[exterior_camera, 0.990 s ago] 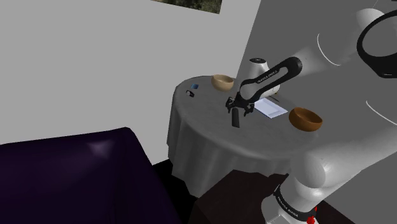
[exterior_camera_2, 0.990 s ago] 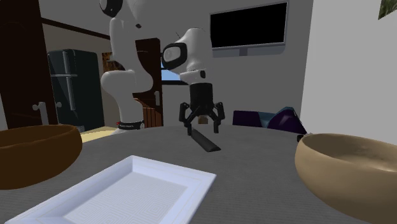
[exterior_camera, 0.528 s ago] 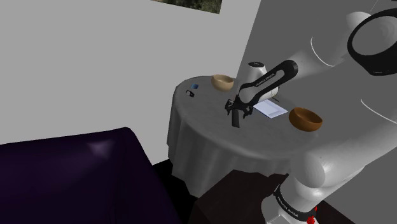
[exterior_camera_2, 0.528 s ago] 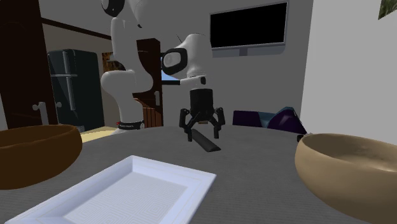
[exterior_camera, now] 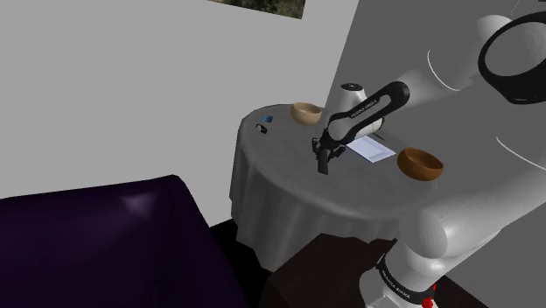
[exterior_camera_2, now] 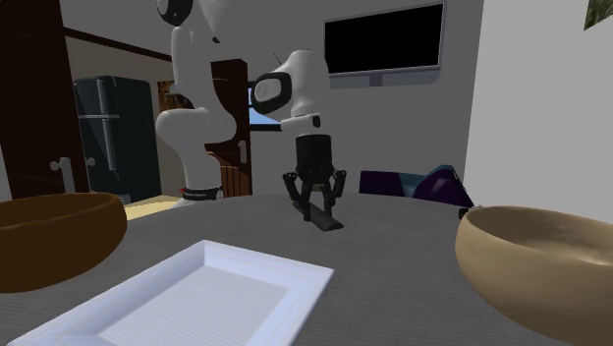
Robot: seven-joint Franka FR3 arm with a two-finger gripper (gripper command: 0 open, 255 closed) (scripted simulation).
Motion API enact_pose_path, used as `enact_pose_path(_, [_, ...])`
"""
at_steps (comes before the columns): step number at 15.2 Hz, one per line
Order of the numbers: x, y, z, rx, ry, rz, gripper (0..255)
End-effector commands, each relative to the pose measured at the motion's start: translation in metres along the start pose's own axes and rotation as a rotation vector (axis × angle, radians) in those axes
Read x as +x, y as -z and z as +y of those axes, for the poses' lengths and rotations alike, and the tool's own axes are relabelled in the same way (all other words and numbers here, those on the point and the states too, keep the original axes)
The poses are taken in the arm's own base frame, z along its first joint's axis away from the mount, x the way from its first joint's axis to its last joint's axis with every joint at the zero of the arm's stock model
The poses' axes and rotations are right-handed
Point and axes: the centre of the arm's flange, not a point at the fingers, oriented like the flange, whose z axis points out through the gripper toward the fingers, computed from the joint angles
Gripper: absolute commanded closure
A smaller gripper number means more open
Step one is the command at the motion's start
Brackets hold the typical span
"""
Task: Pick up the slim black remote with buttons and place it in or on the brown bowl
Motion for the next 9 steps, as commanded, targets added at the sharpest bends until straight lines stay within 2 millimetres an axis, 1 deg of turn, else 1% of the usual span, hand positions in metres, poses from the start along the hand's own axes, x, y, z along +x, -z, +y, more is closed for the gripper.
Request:
enact_pose_path(1, [-0.001, -0.004, 0.001, -0.007, -0.002, -0.009, 255])
enact_pose_path(4, [-0.002, -0.002, 0.001, -0.006, -0.002, -0.009, 255])
enact_pose_path(5, [-0.003, -0.005, 0.005, -0.006, -0.002, -0.009, 255])
enact_pose_path(9, [0.002, 0.016, 0.005, -0.006, -0.002, -0.009, 255])
